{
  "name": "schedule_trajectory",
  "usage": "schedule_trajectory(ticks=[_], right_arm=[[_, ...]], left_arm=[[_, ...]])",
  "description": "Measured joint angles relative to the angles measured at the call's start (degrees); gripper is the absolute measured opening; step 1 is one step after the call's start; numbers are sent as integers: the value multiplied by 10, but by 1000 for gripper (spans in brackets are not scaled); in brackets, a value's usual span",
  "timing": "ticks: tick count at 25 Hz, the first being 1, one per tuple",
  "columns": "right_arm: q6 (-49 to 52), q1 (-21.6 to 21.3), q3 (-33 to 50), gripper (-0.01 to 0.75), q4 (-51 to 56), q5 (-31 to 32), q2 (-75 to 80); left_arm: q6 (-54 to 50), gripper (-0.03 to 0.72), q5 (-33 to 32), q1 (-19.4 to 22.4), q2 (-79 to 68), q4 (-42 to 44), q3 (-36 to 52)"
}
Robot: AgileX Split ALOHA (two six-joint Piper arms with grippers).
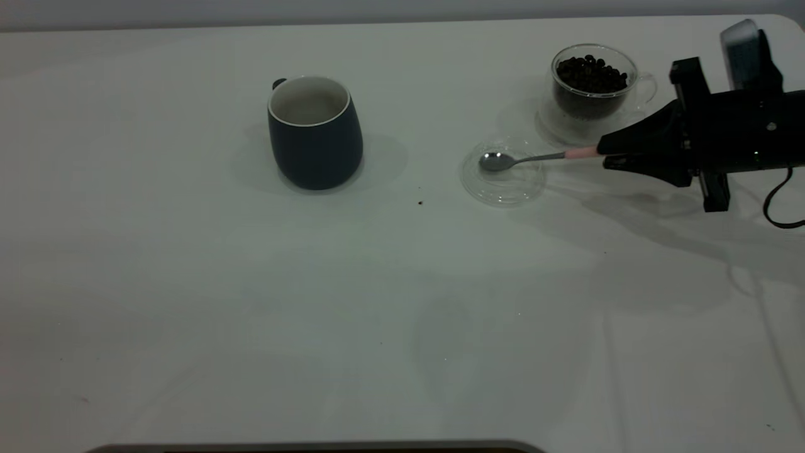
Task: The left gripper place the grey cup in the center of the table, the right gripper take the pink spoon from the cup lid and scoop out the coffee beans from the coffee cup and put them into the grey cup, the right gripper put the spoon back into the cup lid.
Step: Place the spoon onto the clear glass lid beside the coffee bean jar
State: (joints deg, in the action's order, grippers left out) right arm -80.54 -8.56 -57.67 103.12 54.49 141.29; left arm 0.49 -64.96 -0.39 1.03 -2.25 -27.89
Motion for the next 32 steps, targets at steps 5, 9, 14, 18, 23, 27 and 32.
schedule_trajectory(ticks=[5,9,14,18,23,27,32], right_arm=[[2,14,-3,113,0,-15,1],[-1,26,-10,113,0,-17,1],[-2,34,-22,113,0,-23,2],[-3,34,-24,113,0,-25,2],[-4,34,-25,226,0,-29,2],[-3,34,-25,454,0,-29,2],[-2,34,-25,648,-1,-37,2]], left_arm=[[1,586,0,0,0,0,0],[1,586,0,0,0,0,0],[1,586,0,0,0,0,0],[1,586,0,0,0,0,0],[1,586,0,0,0,0,0],[1,586,0,0,0,0,0],[1,586,0,0,0,0,0]])
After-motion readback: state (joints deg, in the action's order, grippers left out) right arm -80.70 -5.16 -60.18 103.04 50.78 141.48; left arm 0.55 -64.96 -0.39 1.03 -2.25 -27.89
